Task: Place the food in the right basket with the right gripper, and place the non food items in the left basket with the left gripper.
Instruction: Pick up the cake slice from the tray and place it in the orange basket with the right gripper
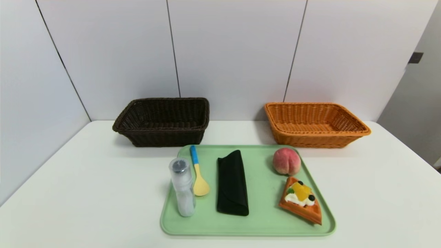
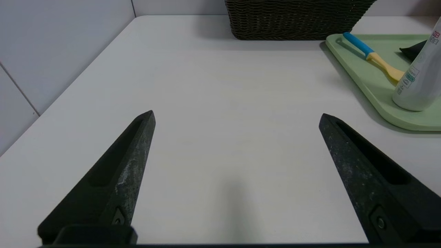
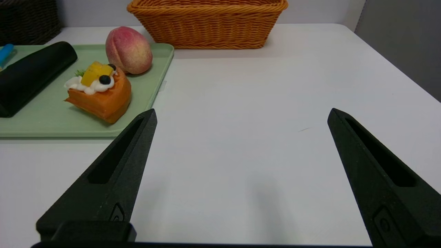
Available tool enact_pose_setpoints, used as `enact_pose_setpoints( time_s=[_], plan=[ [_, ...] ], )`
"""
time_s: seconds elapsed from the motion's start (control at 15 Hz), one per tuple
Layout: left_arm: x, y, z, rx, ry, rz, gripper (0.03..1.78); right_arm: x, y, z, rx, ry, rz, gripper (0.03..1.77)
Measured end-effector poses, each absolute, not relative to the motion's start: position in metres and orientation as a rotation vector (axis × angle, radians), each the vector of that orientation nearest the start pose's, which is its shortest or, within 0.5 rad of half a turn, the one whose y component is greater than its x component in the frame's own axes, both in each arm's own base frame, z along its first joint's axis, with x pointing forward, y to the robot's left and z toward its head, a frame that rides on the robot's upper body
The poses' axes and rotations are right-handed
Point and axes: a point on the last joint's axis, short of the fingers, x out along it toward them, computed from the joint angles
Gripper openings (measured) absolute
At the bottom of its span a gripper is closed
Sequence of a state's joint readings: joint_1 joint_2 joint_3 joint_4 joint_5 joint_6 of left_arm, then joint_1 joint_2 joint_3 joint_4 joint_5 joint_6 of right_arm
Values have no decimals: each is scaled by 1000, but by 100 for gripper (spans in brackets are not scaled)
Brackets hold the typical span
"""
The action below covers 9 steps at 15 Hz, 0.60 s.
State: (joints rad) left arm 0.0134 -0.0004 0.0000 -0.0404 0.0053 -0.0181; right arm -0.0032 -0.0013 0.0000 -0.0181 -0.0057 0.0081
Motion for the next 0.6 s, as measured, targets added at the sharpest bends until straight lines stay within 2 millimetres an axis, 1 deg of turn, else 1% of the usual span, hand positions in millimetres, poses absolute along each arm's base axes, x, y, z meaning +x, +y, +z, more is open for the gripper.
enact_pose_setpoints(
  time_s=[0.33,0.4,0.6],
  plan=[
    [-23,0,80,3,-41,15,169,-23,0,78,-41,-29,5,171],
    [-24,0,82,5,-44,10,169,-24,0,80,-60,-36,14,171],
    [-33,-2,101,5,-49,-34,169,-32,3,100,-94,-67,103,171]
  ],
)
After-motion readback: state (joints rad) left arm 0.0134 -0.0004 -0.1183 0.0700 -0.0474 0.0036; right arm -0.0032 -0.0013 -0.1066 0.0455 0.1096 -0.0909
